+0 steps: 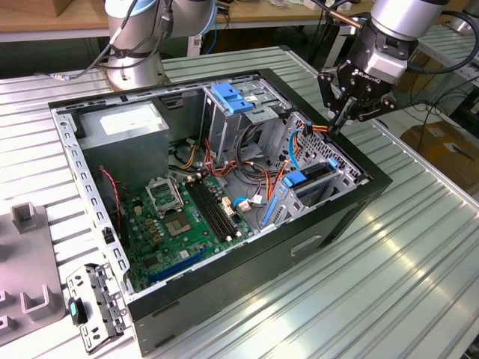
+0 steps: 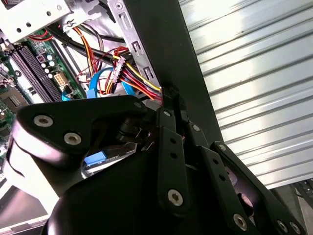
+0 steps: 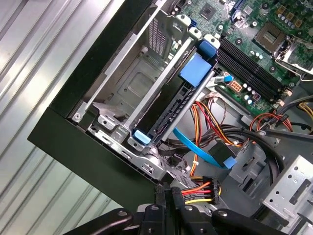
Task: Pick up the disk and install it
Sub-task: 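Insert the first disk wire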
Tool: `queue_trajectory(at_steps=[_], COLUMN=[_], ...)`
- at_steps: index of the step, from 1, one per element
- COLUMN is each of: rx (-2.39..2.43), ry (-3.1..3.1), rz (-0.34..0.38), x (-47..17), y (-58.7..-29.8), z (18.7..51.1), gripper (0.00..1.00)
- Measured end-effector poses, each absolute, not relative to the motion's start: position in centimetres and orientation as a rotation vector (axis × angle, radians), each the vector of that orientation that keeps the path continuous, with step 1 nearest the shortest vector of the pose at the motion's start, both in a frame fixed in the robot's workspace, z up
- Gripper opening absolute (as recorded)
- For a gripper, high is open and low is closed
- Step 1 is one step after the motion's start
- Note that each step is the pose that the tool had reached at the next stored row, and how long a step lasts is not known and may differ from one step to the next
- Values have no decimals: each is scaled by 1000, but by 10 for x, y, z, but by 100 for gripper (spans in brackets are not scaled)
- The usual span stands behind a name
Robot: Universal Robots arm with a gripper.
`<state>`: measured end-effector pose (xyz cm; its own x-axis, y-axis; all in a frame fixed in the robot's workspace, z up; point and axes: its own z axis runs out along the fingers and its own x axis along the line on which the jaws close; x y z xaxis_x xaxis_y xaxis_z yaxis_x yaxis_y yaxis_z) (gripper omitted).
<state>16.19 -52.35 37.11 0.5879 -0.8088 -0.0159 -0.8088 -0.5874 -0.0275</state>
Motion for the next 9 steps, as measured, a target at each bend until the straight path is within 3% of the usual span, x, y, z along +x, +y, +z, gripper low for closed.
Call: queue_trajectory(at_steps=[9], rx=[-2720], ry=[1507], rz=[1], x=[162], y=[-523], z=[371], gripper=[17])
